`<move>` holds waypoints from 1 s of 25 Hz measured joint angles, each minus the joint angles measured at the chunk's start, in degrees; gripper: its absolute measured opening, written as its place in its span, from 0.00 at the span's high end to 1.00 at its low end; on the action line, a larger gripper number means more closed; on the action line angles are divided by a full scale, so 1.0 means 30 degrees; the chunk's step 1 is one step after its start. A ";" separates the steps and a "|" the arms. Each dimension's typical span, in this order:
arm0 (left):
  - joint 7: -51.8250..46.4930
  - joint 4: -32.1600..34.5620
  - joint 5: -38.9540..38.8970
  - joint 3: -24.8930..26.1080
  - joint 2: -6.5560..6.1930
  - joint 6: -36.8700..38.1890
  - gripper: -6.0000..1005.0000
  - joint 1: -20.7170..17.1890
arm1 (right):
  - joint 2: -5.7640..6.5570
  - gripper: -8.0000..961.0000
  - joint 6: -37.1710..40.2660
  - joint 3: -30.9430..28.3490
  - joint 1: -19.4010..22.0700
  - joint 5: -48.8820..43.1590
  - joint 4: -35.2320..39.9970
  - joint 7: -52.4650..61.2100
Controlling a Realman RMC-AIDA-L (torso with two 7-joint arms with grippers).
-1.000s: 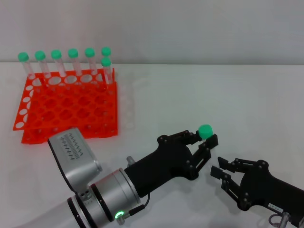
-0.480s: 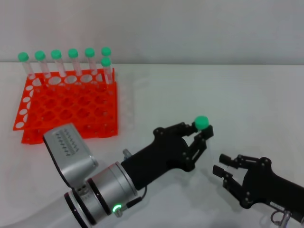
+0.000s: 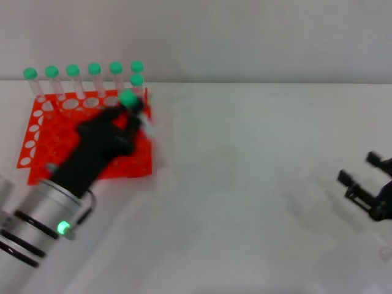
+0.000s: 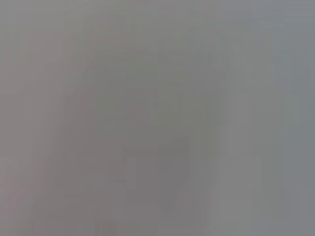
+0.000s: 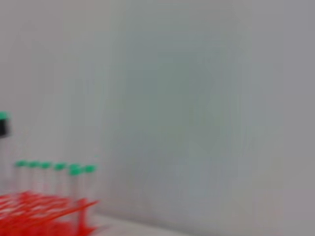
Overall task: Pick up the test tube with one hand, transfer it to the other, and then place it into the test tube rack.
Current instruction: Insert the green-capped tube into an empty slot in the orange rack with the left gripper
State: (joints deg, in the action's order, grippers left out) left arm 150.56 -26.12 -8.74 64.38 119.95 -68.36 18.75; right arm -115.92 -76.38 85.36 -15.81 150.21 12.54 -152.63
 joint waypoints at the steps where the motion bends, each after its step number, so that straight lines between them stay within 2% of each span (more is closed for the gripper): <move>1: -0.0002 0.0412 -0.0023 0.0952 -0.0012 0.0001 0.78 0.0200 | -0.0001 0.44 -0.0132 -0.0683 -0.0009 -0.0003 -0.0194 0.0001; 4: -0.0044 0.1591 -0.0273 0.2742 -0.0064 0.0183 0.78 0.1097 | -0.0002 0.25 -0.0426 -0.2228 -0.0039 0.0000 -0.0470 -0.0058; 8: 0.0046 0.3314 -0.1400 0.4059 -0.0187 0.0448 0.78 0.2677 | -0.0001 0.09 -0.0579 -0.2767 -0.0040 -0.0001 -0.0495 -0.0158; 14: 0.0994 0.3906 -0.1985 0.4414 -0.0261 0.1920 0.78 0.3963 | -0.0003 0.10 -0.0575 -0.2876 -0.0117 -0.0002 -0.0517 -0.0180; 15: 0.2260 0.3912 -0.1988 0.4528 -0.0272 0.2614 0.78 0.4399 | -0.0003 0.10 -0.0560 -0.2877 -0.0119 -0.0002 -0.0519 -0.0182; 18: 0.3392 0.3916 -0.1991 0.4548 -0.0293 0.3299 0.78 0.4909 | 0.0003 0.10 -0.0539 -0.2885 -0.0114 -0.0001 -0.0519 -0.0187; 25: 0.3761 0.4228 -0.1879 0.4581 -0.0483 0.6064 0.78 0.6265 | 0.0027 0.09 -0.0571 -0.2904 -0.0012 -0.0002 -0.0553 -0.0228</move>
State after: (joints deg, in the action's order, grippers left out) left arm 161.85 -13.44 -14.37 78.12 118.50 -50.17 37.55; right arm -115.84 -78.10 76.65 -15.85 150.20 10.88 -153.32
